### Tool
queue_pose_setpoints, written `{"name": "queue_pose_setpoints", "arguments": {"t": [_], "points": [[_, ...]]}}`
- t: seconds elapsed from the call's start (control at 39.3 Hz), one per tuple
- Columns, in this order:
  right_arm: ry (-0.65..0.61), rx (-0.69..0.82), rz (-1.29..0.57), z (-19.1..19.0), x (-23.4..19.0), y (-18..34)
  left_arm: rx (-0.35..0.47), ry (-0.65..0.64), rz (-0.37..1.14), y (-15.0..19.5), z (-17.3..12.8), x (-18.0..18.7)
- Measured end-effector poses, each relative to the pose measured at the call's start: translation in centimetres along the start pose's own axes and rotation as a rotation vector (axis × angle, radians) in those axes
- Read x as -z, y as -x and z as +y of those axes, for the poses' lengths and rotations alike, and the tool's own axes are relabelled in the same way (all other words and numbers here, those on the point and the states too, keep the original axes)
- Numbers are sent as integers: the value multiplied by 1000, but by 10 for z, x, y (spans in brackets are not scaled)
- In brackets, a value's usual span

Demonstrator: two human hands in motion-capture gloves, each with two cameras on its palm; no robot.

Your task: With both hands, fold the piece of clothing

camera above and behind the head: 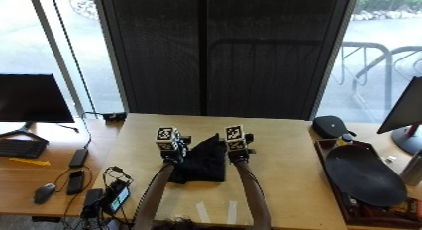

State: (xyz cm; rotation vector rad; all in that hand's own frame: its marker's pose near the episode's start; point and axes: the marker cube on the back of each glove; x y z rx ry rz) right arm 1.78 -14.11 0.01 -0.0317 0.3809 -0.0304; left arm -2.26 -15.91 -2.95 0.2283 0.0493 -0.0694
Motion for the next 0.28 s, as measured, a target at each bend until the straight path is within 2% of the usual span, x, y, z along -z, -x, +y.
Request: {"name": "queue_pose_setpoints", "arguments": {"t": [0.05, 0.2, 0.28], "points": [[-25, -21, -3, -8, -7, -4, -11, 48, 37, -7, 5, -5], [-32, -41, -63, -14, -15, -12, -39, 75, 38, -10, 1, -21], [-25, -56, -61, -11, -13, -15, -46, 3, 3, -4, -13, -24]]}}
